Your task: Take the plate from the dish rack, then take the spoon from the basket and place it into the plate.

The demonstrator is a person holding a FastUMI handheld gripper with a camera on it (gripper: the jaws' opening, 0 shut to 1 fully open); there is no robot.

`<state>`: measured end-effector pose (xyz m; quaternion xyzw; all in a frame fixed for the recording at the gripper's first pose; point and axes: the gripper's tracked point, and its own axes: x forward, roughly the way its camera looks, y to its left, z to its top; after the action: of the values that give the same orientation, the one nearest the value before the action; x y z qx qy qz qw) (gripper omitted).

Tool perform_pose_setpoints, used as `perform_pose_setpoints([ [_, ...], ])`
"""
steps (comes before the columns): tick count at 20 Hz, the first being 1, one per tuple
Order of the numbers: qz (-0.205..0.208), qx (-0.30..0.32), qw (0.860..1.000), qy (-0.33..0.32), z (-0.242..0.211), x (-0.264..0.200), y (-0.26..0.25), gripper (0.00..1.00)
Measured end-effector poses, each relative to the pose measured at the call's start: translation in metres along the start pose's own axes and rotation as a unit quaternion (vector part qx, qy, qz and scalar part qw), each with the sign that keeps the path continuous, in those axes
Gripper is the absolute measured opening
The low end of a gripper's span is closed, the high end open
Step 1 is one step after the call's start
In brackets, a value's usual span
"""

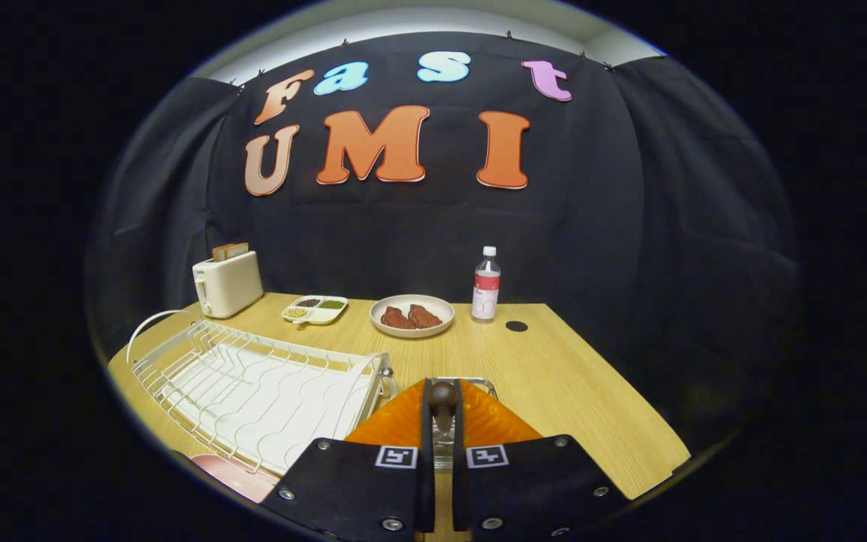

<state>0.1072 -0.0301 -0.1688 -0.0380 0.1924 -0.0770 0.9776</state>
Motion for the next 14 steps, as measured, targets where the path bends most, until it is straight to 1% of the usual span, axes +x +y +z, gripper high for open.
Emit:
perform_pose_setpoints([
  [4, -0.001, -0.011, 0.999, -0.034, 0.035, -0.018, -0.002, 0.09],
  [8, 0.006, -0.016, 0.998, -0.065, 0.067, -0.047, 0.001, 0.09],
  [11, 0.022, -0.020, 0.996, -0.084, 0.087, -0.070, 0.010, 0.09],
  [14, 0.049, -0.026, 0.994, -0.096, 0.097, -0.093, 0.027, 0.09],
])
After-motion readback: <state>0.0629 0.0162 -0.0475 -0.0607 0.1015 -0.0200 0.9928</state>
